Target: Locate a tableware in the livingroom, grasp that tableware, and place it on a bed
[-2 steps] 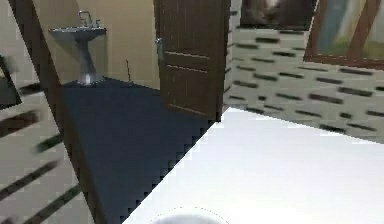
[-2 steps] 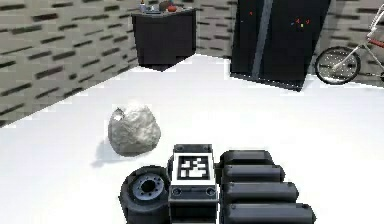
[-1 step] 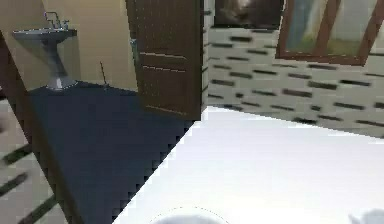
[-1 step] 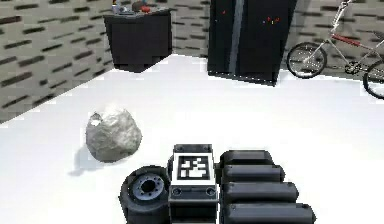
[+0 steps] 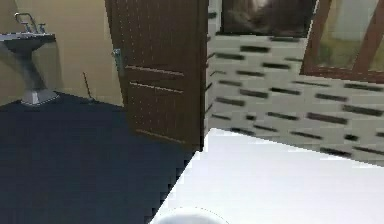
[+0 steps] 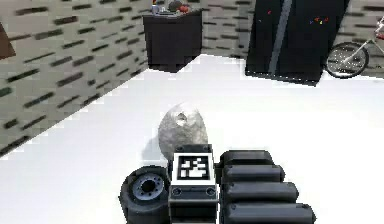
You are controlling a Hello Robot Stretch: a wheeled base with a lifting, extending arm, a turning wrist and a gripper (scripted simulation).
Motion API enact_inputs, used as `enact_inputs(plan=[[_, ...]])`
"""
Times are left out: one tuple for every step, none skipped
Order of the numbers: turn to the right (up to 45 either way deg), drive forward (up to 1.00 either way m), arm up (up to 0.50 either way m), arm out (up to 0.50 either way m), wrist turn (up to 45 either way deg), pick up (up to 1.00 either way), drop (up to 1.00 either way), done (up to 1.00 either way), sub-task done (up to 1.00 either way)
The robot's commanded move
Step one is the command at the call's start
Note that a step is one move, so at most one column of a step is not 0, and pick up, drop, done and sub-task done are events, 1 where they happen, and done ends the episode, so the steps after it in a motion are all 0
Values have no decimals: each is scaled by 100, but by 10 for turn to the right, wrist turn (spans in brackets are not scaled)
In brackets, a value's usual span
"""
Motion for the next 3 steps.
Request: enact_inputs(plan=[[-180,0,0,0,0,0,0,0,0],[0,60,0,0,0,0,0,0,0],[-450,0,0,0,0,0,0,0,0]])
